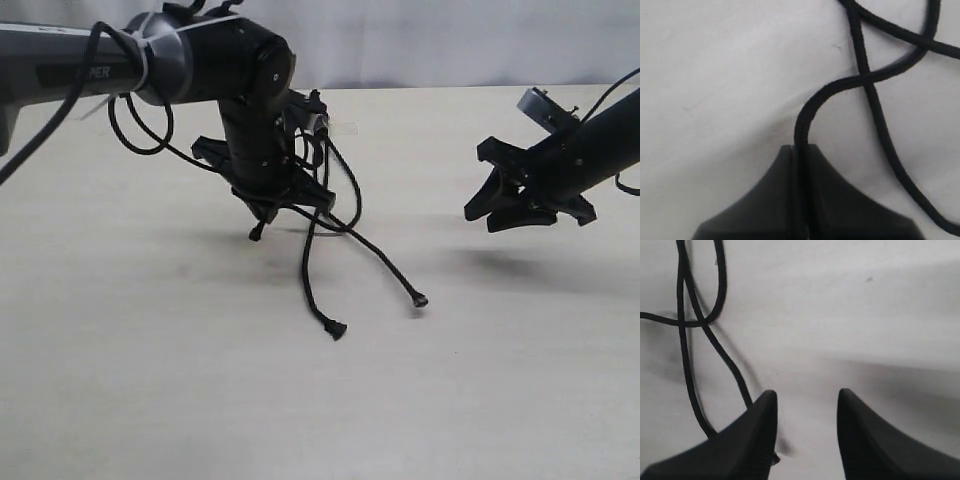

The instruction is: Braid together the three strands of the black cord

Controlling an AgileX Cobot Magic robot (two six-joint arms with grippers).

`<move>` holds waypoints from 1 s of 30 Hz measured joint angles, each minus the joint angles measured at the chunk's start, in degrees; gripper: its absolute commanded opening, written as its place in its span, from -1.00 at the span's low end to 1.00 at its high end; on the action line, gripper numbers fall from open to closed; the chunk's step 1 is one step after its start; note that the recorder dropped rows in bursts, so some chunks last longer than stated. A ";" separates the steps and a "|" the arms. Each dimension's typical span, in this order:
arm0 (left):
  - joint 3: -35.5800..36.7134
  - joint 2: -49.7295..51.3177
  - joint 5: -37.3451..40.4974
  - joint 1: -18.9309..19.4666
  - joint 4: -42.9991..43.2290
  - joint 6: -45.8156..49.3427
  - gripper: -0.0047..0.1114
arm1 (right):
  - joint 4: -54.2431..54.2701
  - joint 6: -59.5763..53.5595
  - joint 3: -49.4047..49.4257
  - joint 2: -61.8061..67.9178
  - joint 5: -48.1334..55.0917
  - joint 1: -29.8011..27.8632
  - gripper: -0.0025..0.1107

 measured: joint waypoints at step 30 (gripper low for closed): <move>-0.95 -7.17 12.25 10.62 -1.83 10.80 -0.11 | -2.12 -1.27 0.05 0.00 -1.94 21.03 -0.28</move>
